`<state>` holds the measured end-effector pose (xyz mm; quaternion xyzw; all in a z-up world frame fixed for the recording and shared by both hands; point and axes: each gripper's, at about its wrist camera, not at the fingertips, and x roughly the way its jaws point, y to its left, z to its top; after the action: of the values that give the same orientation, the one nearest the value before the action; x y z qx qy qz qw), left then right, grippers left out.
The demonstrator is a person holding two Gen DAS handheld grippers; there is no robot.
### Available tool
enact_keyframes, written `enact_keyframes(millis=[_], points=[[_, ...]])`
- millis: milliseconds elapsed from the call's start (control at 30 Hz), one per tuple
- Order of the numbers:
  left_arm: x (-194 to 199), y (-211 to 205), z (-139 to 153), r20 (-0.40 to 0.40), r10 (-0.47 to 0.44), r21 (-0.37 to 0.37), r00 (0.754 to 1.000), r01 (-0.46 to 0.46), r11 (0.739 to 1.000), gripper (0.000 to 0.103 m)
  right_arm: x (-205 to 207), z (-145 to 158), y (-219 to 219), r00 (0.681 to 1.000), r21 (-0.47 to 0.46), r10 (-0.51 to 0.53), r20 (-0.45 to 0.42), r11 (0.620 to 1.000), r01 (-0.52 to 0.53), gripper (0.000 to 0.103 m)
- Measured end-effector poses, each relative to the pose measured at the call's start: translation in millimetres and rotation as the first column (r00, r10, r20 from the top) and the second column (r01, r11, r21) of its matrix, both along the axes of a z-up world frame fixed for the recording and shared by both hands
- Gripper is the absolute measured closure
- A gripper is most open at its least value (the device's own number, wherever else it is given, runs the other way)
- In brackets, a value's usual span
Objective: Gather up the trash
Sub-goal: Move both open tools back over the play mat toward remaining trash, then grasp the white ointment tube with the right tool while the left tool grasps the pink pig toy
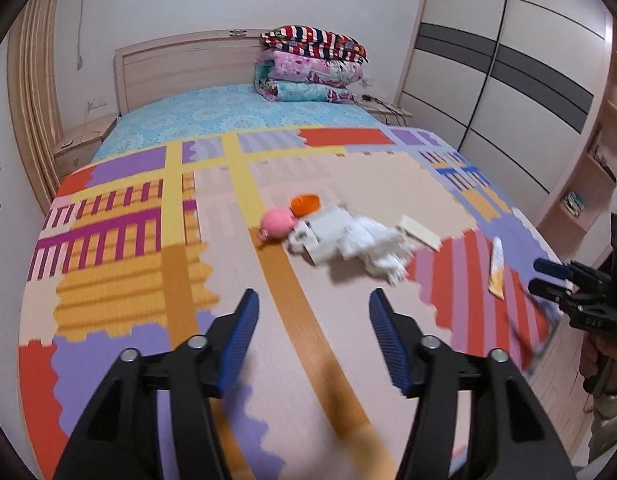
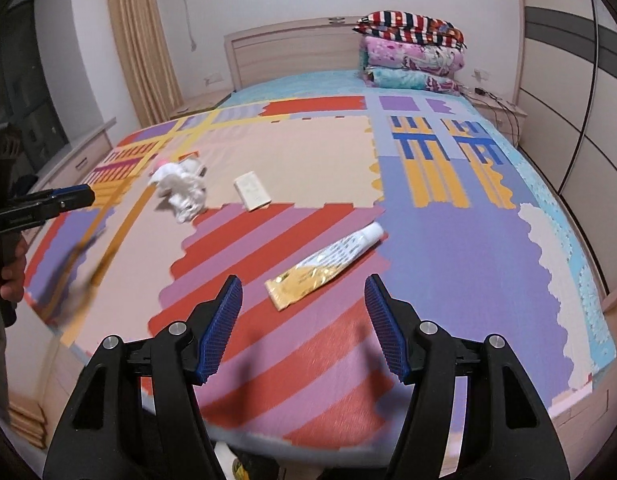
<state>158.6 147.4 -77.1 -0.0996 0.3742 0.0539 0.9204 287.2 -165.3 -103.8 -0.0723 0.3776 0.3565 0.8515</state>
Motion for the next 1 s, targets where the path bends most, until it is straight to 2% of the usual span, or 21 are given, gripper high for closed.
enact_keyframes(millis=[433, 600, 867, 933, 967, 1000], points=[[66, 41, -19, -0.036, 0.018, -0.02, 0.999, -0.018, 1.0, 0.047, 39, -10, 21, 0.998, 0.003, -0.062, -0.026, 0.998, 0.062, 0.04], [80, 49, -31, -0.049, 0.021, -0.036, 0.999, -0.023, 0.999, 0.047, 39, -15, 27, 0.998, -0.026, -0.069, 0.002, 0.997, 0.069, 0.04], [91, 54, -42, -0.051, 0.016, -0.058, 0.999, -0.019, 0.998, 0.047, 47, -27, 29, 0.997, -0.029, -0.081, -0.021, 0.996, 0.08, 0.043], [91, 58, -43, -0.041, 0.021, -0.072, 0.999, -0.024, 0.997, 0.052, 47, -28, 29, 0.997, -0.027, -0.08, -0.017, 0.996, 0.079, 0.047], [92, 60, -44, -0.038, 0.018, -0.09, 0.999, -0.021, 0.996, 0.057, 48, -28, 29, 0.997, -0.027, -0.079, -0.016, 0.997, 0.079, 0.048], [93, 62, -45, -0.033, 0.006, -0.113, 0.999, -0.01, 0.994, 0.063, 49, -28, 29, 0.997, -0.026, -0.079, -0.017, 0.997, 0.078, 0.053]])
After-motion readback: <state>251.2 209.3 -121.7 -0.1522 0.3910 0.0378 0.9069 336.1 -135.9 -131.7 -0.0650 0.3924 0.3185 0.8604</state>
